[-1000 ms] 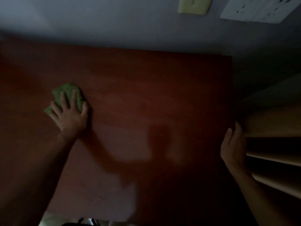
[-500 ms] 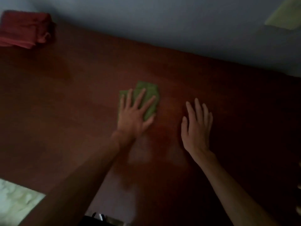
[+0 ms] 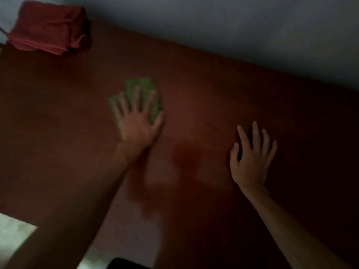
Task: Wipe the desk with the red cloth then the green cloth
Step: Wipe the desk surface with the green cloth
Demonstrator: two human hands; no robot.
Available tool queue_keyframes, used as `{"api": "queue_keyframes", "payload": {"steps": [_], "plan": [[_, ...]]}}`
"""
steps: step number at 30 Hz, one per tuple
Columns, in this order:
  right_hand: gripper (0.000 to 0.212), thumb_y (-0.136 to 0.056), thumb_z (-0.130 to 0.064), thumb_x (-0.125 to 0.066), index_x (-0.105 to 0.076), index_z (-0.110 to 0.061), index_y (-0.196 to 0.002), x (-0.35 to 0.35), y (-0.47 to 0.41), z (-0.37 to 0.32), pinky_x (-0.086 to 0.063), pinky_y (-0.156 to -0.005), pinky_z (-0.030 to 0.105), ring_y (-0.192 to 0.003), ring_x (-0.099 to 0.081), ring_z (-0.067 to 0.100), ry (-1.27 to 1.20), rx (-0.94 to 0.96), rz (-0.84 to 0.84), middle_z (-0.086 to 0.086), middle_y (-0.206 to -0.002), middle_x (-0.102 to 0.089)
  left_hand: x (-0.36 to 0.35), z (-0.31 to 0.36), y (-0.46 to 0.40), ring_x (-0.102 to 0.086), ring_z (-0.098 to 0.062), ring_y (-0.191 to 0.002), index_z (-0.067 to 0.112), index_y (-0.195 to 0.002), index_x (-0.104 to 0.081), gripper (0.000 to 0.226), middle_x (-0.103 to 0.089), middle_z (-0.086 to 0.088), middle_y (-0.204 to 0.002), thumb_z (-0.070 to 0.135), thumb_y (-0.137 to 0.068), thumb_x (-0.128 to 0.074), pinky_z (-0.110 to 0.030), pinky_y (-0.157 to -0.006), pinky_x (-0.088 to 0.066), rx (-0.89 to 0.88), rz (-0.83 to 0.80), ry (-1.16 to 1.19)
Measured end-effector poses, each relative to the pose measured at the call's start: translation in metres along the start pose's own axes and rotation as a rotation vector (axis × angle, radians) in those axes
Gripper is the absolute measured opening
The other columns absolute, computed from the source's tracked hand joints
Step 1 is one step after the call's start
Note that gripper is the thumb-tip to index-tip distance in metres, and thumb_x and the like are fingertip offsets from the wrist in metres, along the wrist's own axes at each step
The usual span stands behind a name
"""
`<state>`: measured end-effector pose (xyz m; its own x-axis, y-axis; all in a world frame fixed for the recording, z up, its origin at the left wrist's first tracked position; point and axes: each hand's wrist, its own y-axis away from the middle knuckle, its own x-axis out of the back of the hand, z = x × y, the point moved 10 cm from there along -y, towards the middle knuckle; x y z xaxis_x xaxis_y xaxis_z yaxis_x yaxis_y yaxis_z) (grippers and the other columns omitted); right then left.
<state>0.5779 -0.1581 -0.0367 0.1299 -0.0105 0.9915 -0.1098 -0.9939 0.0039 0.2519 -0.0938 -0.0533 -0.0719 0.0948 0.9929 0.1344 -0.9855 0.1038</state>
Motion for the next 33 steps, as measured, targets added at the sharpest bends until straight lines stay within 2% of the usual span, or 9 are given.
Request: {"api": "queue_keyframes", "payload": {"steps": [5,9,12,17,22,26,29,31,33], "plan": [[0.048,-0.094,-0.029,-0.037,-0.047,-0.024,-0.14,0.005,0.001,0.004,-0.014,-0.116,0.056,-0.143,-0.027,0.031,-0.041,-0.004,0.027,0.006,-0.156,-0.032,-0.019,0.191,0.077,-0.006,-0.048,-0.146,0.04,-0.152,-0.027,0.068,-0.016,-0.004,-0.163,0.066,-0.089,-0.033,-0.065,-0.114,-0.009,-0.536,-0.112,0.024],[0.05,-0.092,-0.026,-0.035,-0.046,-0.019,-0.14,0.007,0.0,0.007,-0.014,-0.117,0.055,-0.143,-0.027,0.029,-0.08,-0.019,0.03,0.005,-0.156,-0.033,-0.016,0.198,0.083,-0.006,-0.043,-0.148,0.041,-0.152,-0.025,0.068,-0.016,0.0,-0.164,0.065,-0.09,-0.039,-0.061,-0.117,-0.007,-0.636,-0.086,0.036],[0.051,-0.092,-0.026,-0.035,-0.044,-0.022,-0.143,0.01,0.0,0.004,-0.014,-0.116,0.056,-0.143,-0.027,0.03,-0.08,-0.008,0.03,0.006,-0.156,-0.033,-0.008,0.137,0.047,-0.018,-0.044,-0.146,0.042,-0.149,-0.033,0.068,-0.026,0.0,-0.161,0.062,-0.085,-0.047,-0.059,-0.116,-0.015,-0.525,-0.04,0.065],[0.051,-0.094,-0.028,-0.032,-0.04,-0.023,-0.145,0.009,0.0,0.001,-0.012,-0.118,0.055,-0.144,-0.024,0.03,-0.077,-0.012,0.012,0.006,-0.157,-0.03,0.008,-0.024,-0.015,-0.032,-0.047,-0.139,0.04,-0.147,-0.036,0.062,-0.036,-0.005,-0.156,0.06,-0.088,-0.039,-0.059,-0.115,-0.019,-0.131,0.021,0.039],[0.052,-0.095,-0.03,-0.032,-0.038,-0.021,-0.146,0.005,0.001,-0.001,-0.012,-0.117,0.057,-0.144,-0.024,0.032,-0.046,-0.014,0.001,0.008,-0.157,-0.029,0.008,-0.201,-0.009,-0.007,-0.042,-0.148,0.046,-0.152,-0.016,0.071,-0.011,0.0,-0.164,0.074,-0.088,-0.026,-0.065,-0.115,-0.005,0.391,-0.081,0.062],[0.052,-0.094,-0.03,-0.034,-0.037,-0.019,-0.145,0.003,-0.001,-0.003,-0.013,-0.116,0.058,-0.143,-0.026,0.035,0.013,-0.005,0.001,0.011,-0.156,-0.029,0.004,-0.282,0.027,0.001,-0.04,-0.149,0.049,-0.151,-0.009,0.071,-0.004,0.002,-0.165,0.078,-0.088,-0.026,-0.073,-0.11,-0.001,0.618,-0.14,0.11],[0.052,-0.093,-0.03,-0.034,-0.04,-0.017,-0.144,0.004,0.0,-0.004,-0.014,-0.116,0.059,-0.142,-0.027,0.036,0.017,-0.011,0.023,0.012,-0.156,-0.032,0.005,-0.254,0.021,-0.001,-0.045,-0.147,0.04,-0.154,-0.015,0.074,-0.008,-0.005,-0.165,0.073,-0.089,-0.026,-0.076,-0.108,-0.003,0.616,-0.087,0.106],[0.052,-0.093,-0.029,-0.035,-0.041,-0.017,-0.143,0.005,0.0,-0.003,-0.015,-0.116,0.058,-0.141,-0.029,0.036,0.018,-0.017,0.047,0.012,-0.155,-0.033,0.005,-0.19,0.005,-0.006,-0.048,-0.146,0.036,-0.154,-0.023,0.072,-0.015,-0.01,-0.163,0.068,-0.09,-0.032,-0.076,-0.108,-0.005,0.417,-0.079,0.103],[0.052,-0.094,-0.029,-0.033,-0.042,-0.016,-0.144,0.006,-0.001,-0.002,-0.014,-0.117,0.058,-0.142,-0.029,0.036,0.005,-0.036,0.05,0.012,-0.155,-0.034,0.005,-0.102,-0.002,-0.014,-0.05,-0.144,0.036,-0.151,-0.029,0.071,-0.024,-0.011,-0.16,0.066,-0.088,-0.034,-0.074,-0.107,-0.007,0.098,-0.046,0.034]]}}
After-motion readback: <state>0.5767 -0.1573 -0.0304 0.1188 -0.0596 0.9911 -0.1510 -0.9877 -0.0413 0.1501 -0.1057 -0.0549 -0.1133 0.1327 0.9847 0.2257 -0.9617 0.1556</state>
